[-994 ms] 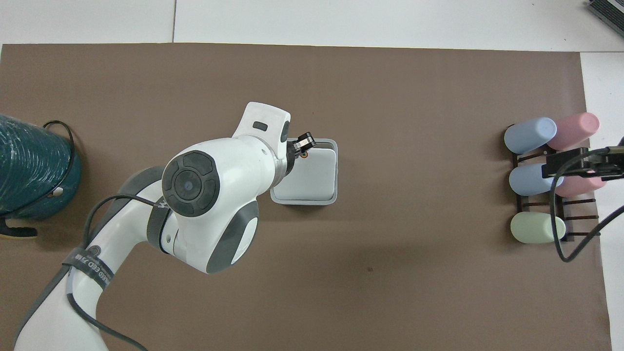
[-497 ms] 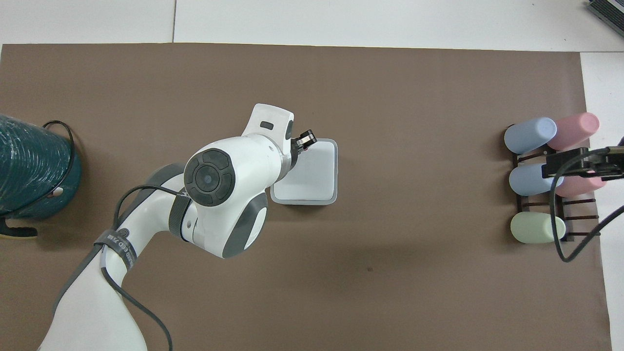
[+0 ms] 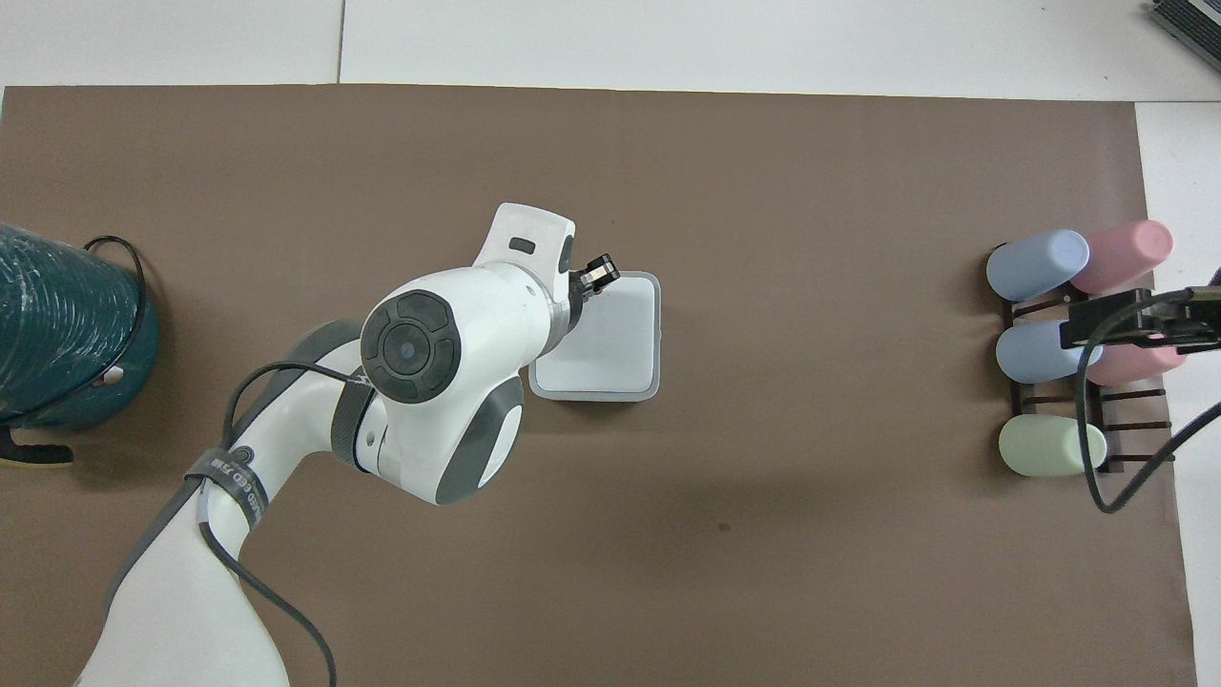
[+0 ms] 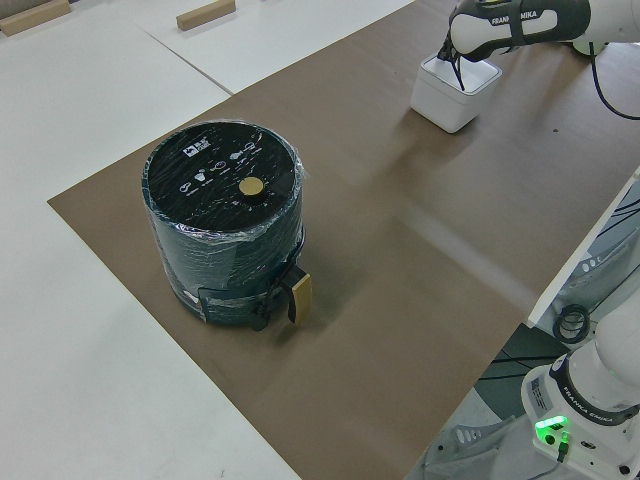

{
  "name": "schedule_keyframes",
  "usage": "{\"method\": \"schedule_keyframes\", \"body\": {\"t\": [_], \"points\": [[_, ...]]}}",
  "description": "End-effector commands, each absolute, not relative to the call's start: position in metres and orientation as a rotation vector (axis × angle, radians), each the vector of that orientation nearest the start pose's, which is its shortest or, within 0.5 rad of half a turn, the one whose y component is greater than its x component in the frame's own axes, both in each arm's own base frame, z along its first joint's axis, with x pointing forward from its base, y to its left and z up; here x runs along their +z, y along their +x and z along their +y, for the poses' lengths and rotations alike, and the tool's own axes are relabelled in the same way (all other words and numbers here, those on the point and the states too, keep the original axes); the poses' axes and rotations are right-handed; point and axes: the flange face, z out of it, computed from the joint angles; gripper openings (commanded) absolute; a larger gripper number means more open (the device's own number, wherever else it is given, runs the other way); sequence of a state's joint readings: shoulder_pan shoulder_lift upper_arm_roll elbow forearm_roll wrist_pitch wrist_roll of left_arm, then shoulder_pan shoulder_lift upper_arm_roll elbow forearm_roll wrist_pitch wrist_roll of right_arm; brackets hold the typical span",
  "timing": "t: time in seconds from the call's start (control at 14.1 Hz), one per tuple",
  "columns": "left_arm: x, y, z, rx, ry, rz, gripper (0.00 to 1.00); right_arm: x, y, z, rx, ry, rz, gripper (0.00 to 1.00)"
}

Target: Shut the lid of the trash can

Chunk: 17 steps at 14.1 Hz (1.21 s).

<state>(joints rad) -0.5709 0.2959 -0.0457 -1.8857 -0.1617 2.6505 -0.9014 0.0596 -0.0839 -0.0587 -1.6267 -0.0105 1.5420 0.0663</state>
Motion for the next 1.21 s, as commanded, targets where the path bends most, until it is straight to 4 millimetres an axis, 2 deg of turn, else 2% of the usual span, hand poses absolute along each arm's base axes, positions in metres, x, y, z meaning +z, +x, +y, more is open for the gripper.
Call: {"method": "schedule_keyframes", "body": {"t": [0.0,0.28,0.5,0.71,0.78,0.92,1.06,1.14], "points": [[0.382,0.546,-0.38,-0.434,-3.443,-0.727,0.02,0.643,0.518,-0.002,0.005,-3.141,0.091,1.0],[0.39,0.549,-0.38,-0.401,-3.433,-0.714,0.02,0.643,0.518,-0.002,0.005,-3.141,0.091,1.0],[0.423,0.556,-0.384,-0.291,-3.411,-0.686,0.02,0.643,0.518,-0.002,0.005,-3.141,0.091,1.0],[0.44,0.556,-0.383,-0.242,-3.395,-0.67,0.02,0.643,0.518,-0.002,0.005,-3.141,0.091,1.0],[0.45,0.554,-0.38,-0.21,-3.381,-0.654,0.02,0.643,0.518,-0.002,0.005,-3.143,0.092,1.0],[0.488,0.554,-0.367,-0.205,-3.317,-0.57,0.02,0.643,0.518,-0.002,0.005,-3.141,0.091,1.0],[0.52,0.568,-0.338,-0.138,-3.258,-0.57,0.03,0.643,0.518,-0.002,0.005,-3.141,0.091,1.0],[0.535,0.572,-0.326,-0.106,-3.25,-0.503,0.03,0.643,0.518,-0.002,0.005,-3.141,0.091,1.0]]}}
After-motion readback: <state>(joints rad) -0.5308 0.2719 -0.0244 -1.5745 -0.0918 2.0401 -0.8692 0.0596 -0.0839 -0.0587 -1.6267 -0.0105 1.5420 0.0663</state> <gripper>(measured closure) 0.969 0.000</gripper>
